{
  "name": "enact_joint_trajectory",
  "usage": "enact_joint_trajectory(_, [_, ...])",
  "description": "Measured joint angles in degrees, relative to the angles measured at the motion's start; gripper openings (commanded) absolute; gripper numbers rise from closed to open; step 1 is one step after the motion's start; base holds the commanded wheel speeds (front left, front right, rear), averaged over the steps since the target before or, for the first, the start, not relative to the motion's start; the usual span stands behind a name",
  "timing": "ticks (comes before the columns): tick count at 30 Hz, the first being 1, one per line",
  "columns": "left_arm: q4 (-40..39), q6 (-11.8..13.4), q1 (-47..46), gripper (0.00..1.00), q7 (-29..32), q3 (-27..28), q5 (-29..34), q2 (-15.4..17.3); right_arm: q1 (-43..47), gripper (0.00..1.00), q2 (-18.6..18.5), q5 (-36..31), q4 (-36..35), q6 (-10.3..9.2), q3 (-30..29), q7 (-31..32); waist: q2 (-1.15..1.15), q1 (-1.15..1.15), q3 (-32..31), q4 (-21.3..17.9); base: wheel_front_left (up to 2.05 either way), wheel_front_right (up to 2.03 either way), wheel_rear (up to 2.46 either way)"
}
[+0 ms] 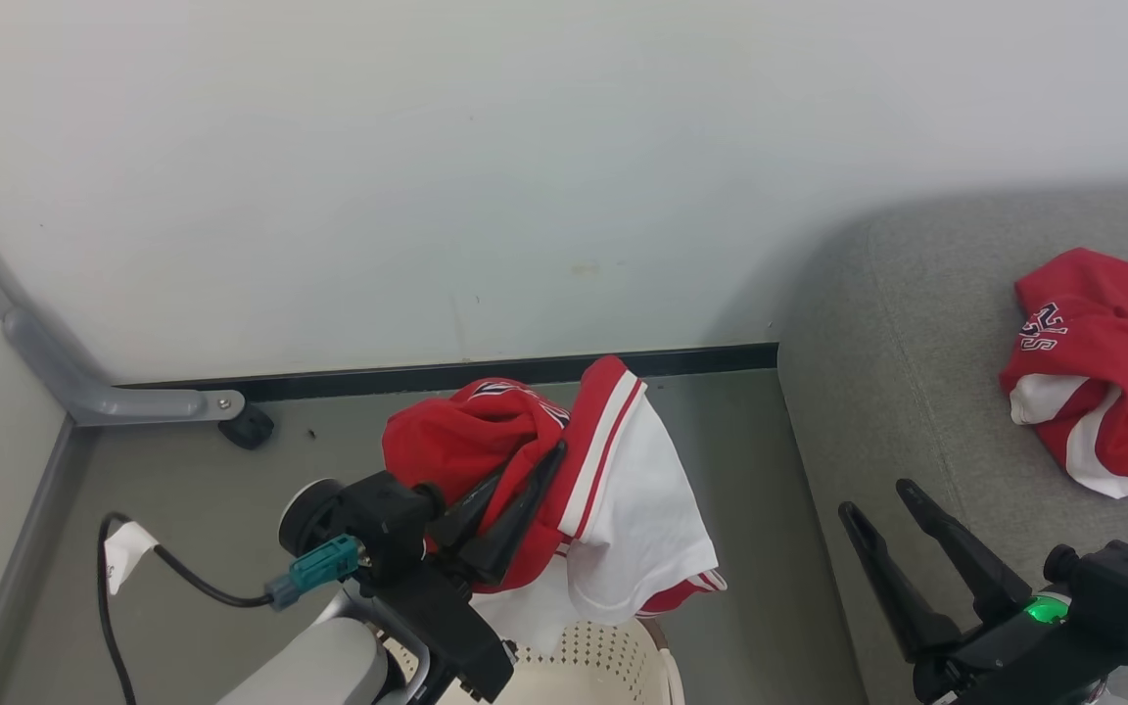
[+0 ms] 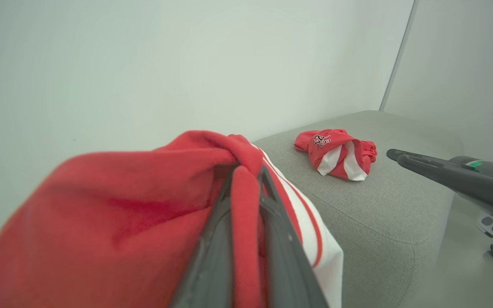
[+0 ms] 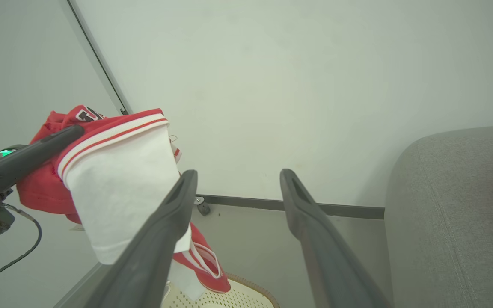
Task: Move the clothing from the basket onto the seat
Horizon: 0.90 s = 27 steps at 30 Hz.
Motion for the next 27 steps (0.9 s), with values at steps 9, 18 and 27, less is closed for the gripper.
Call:
enact_joint_trajectory(9, [1.92,-0.58,-2.15,0.0,0.54,-0.55,0.0,-1.35,-0.07,1.0,3.67,-3.35,-0.47,3.14,3.12,0.0,0.0,0.0,-0.15,0.66,0.0,0.0,0.0])
enact_joint_trajectory(18, [4.76,-0.66,-4.6,0.0,1.58,-0.75,-0.34,-3.04,-4.91,1.0,9.03,-7.16,2.94,4.99,10.07,0.0,0.0,0.0,0.01,1.16,0.0,0.0,0.0])
enact_joint_trajectory(27, [6.58,-1.58,-6.16,0.0,2.12,-1.32,-0.44,-4.76,-10.65,1.0,13.35,-9.95,10.38,5.41,12.73,0.0,0.0,0.0,0.29,1.55,0.0,0.0,0.0])
